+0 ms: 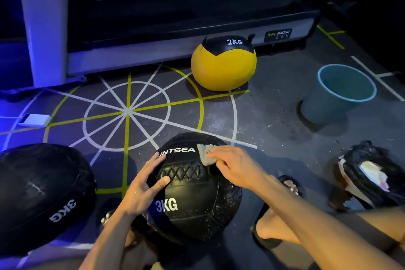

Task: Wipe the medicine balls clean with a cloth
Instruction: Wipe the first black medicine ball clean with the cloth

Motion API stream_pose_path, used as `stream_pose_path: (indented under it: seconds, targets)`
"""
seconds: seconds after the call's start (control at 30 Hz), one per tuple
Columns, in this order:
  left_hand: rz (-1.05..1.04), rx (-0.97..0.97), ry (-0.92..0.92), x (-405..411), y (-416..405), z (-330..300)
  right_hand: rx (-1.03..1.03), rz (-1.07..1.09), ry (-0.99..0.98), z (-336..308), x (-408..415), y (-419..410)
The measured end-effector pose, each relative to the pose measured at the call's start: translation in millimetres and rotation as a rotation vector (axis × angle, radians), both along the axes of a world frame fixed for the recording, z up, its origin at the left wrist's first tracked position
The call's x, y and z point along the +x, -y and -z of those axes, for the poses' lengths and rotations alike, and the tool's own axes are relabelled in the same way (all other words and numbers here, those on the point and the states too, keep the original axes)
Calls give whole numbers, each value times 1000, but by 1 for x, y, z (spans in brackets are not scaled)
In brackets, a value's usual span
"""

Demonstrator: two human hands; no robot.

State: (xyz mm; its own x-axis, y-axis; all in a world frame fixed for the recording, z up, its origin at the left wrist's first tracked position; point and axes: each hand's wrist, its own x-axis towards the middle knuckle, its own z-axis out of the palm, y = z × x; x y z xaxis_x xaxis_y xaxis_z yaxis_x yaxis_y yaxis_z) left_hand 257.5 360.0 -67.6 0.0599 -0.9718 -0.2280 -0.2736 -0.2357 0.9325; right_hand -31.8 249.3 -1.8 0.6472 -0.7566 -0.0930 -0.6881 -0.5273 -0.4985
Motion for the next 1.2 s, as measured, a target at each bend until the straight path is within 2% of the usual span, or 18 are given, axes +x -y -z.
stream_pose_path:
  seconds: [0.1,0.17,0.2,0.3,0.33,0.43,0.53,0.6,0.67,0.73,0.8,0.9,1.03,1.13,1.2]
  targets:
    - [15,-13,39,1,2,4,-8,-73,-219,-18,-18,10]
    - [17,-12,42,3,3,5,-16,-10,-353,-29,-26,28]
    - [13,-11,30,4,4,4,-45,60,-327,-31,-29,35]
    - [0,-11,-16,3,7,1,-105,198,-29,-28,-27,39]
    - [1,-12,-19,2,7,1,-71,164,2,-25,-22,36]
    - [4,-9,-10,1,10,0,49,-24,-93,-10,-9,27]
    - [10,-7,-15,2,11,1,59,-126,-178,-13,-9,25]
    - [0,-6,-14,1,9,2,81,-231,-322,-30,-9,30]
    - [-7,-21,-6,1,9,4,51,-206,-390,-40,-11,40]
    - [-3,-7,9,2,10,6,1,-42,-272,-36,-17,51]
    - [1,4,12,3,10,8,-5,25,-158,-27,-16,49]
    - [4,-5,9,2,10,7,75,-74,-145,-14,-9,32]
    - [-1,-3,-1,2,10,9,114,-149,-260,-21,-11,34]
    - [4,3,4,3,13,11,17,18,-86,-16,-15,34]
    - [6,1,18,4,13,12,21,21,-42,-11,-14,25]
